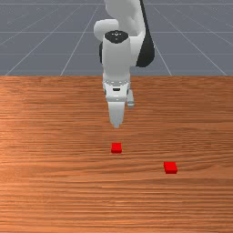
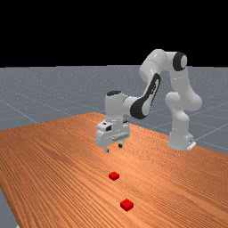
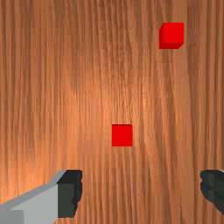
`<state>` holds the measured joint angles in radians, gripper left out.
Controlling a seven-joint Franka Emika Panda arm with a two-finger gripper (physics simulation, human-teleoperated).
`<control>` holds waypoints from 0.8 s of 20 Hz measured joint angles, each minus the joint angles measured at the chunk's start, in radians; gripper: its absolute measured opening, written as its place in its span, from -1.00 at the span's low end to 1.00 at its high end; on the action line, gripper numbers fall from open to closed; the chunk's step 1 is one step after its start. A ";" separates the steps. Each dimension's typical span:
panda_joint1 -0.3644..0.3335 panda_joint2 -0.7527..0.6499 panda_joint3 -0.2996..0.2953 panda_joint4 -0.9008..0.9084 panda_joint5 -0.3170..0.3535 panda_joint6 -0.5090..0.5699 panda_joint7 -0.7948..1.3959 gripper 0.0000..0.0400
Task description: Stack all the cube
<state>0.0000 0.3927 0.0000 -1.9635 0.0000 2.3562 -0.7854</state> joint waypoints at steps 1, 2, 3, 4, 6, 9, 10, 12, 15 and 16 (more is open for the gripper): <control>0.000 0.000 0.000 0.000 0.000 0.000 0.000 0.25; 0.002 -0.003 -0.003 -0.003 0.002 -0.002 0.018 0.54; 0.004 -0.005 -0.006 -0.004 0.003 -0.003 0.030 0.72; 0.004 -0.007 -0.007 -0.005 0.004 -0.004 0.036 0.83; 0.017 -0.096 -0.042 -0.103 -0.003 -0.030 0.199 0.16; 0.019 -0.244 -0.123 -0.187 -0.007 -0.095 0.726 -0.73; 0.025 -0.256 -0.138 -0.194 -0.004 -0.108 0.917 -0.84; 0.042 -0.260 -0.160 -0.194 0.010 -0.134 1.275 -0.94; 0.052 -0.254 -0.171 -0.189 0.025 -0.147 1.476 -0.99; 0.054 -0.244 -0.172 -0.186 0.029 -0.143 1.505 -0.99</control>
<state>0.0540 0.1488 -0.1718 -2.1492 0.0286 2.2128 0.7198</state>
